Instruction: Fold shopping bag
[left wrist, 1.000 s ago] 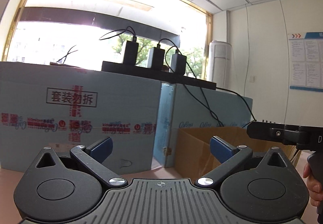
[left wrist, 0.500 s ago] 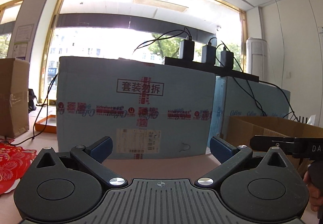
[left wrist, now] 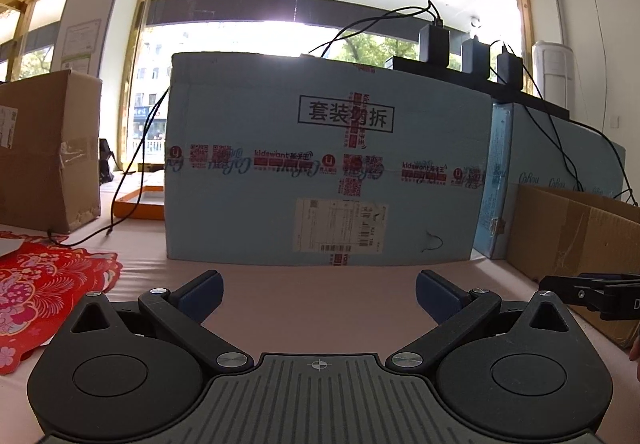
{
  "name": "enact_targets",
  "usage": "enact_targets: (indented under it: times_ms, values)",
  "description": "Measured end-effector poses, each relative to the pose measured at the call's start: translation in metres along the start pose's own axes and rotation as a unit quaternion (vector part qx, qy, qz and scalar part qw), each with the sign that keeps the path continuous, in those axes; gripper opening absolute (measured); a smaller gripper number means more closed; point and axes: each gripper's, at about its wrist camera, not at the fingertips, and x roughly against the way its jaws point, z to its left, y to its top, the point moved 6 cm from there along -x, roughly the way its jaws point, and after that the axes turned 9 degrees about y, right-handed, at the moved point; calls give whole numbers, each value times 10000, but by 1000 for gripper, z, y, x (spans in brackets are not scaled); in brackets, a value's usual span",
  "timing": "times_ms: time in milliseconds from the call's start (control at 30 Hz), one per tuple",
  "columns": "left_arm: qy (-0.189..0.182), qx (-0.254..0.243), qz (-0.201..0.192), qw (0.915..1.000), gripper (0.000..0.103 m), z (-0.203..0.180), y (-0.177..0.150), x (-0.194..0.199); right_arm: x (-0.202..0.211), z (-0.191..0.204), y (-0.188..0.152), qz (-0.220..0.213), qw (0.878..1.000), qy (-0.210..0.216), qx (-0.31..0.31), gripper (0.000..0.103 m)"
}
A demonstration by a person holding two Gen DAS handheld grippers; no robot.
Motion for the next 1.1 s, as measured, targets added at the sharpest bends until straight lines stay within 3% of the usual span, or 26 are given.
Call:
enact_targets:
  times_ms: [133,400,700,1100]
  values:
    - [260,-12,41,9997,103,5,-5,-6,-6,-4,-5,18,9997,-214,113,102]
    - [172,-250,296,9991,103,-1,-13,-11,-17,-8,-14,341,9985,-380,190,102]
    - [546,-306,1205,9907,103,4,-31,-33,-44,-20,-26,1098,9920,-627,-5,102]
    - [552,-382,2057,9763,103,6,-52,-49,-64,-24,-43,1801,9790,-952,13,103]
